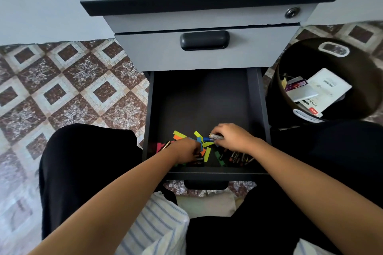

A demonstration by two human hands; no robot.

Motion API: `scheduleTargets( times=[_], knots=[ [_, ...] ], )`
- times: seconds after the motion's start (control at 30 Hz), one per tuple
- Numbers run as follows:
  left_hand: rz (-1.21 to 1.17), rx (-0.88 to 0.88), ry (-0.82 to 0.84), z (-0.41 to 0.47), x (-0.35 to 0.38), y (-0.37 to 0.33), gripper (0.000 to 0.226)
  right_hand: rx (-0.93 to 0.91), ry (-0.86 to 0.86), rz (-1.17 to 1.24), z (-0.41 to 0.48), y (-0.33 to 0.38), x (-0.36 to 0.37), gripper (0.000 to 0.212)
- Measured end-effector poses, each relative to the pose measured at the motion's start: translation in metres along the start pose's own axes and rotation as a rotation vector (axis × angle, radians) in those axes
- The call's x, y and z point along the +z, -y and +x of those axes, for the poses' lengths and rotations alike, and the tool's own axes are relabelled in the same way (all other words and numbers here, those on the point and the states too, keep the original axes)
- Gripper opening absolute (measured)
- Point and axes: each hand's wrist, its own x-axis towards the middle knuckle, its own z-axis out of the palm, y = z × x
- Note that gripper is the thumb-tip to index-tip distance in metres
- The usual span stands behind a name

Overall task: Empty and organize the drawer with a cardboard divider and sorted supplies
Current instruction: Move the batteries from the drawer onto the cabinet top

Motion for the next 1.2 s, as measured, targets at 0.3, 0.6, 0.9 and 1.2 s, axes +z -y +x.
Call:
scheduleTargets(
  times=[0.3,0.6,0.9,1.2],
  knots=[
    [-0.088,-0.027,-0.067,-0.002,-0.009,-0.001,0.026,0.034,-0.138,0.232,-0.010,0.009,-0.019,0.019],
    [-0.928,-0.048,-0.466,-0.037,-0.110,-0.011,0.011,-0.017,-0.488,0.527,-0.044,0.044,-0.102,0.017],
    [-1.011,0.105,-0.692,-0.091,-0.224,-0.045,0.010,-0.097,-0.770,0.660,-0.073,0.086,-0.204,0.013],
    [-1.003,0.046,-0.812,-0.102,-0.321,-0.064,0.011,-0.032,-0.868,0.530,-0.049,0.122,-0.292,0.026]
  ],
)
